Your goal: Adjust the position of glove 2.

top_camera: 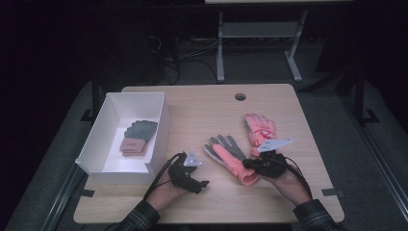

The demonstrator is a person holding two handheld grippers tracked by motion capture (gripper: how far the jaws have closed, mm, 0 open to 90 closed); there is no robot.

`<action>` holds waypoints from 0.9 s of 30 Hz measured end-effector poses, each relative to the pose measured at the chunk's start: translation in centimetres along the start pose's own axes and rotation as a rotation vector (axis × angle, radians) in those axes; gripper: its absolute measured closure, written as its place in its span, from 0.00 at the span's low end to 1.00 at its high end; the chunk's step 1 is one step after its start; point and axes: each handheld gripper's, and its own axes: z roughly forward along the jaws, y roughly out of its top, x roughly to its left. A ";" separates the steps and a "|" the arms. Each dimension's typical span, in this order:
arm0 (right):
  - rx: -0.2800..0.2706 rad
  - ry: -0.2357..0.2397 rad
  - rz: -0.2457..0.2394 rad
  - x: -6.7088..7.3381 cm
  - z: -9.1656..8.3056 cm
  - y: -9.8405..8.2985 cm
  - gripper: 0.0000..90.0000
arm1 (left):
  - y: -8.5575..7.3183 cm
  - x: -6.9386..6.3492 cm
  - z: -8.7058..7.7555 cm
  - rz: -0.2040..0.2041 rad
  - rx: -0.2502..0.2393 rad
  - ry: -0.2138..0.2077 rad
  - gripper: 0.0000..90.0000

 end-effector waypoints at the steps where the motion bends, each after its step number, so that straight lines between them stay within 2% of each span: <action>1: 0.000 0.001 0.002 0.1 -0.3 -0.3 0.98 | 0.0 0.1 0.0 0.007 0.006 -0.002 0.18; 4: -0.008 0.008 0.008 0.4 -1.3 -1.4 0.98 | 0.0 0.0 0.1 0.004 0.007 -0.003 0.18; 8: 0.009 0.025 0.002 0.8 -1.8 -2.5 0.95 | 0.0 0.0 0.2 0.013 0.018 -0.002 0.18; 11: -0.001 0.036 -0.001 0.9 -2.2 -2.5 0.84 | 0.0 -0.1 0.3 0.011 0.023 -0.004 0.18; 14: -0.046 0.031 -0.005 1.0 -3.1 -1.8 0.70 | -0.1 0.0 0.3 0.012 0.024 -0.009 0.17; 16: -0.085 -0.005 -0.016 0.9 -3.6 -1.1 0.68 | -0.2 -0.1 0.4 0.004 0.013 -0.011 0.17; 18: -0.109 -0.070 0.004 0.3 -3.9 -0.2 0.66 | -0.4 0.0 0.3 0.015 0.011 -0.013 0.16; 19: -0.123 -0.100 0.011 -0.3 -4.0 0.3 0.65 | -0.5 0.0 0.4 0.009 -0.004 -0.018 0.15; 20: -0.121 -0.125 0.028 -0.9 -4.1 0.8 0.64 | -0.6 0.1 0.3 0.024 -0.005 -0.019 0.15; 21: -0.124 -0.150 0.049 -1.5 -4.1 1.3 0.64 | -0.7 0.0 0.3 0.020 -0.016 -0.021 0.15; 25: -0.116 -0.203 0.121 -4.3 -3.3 2.8 0.62 | -1.3 0.1 0.3 0.028 -0.059 -0.024 0.14; 27: -0.111 -0.217 0.147 -5.7 -2.6 3.3 0.61 | -1.4 0.2 0.2 0.034 -0.058 -0.026 0.14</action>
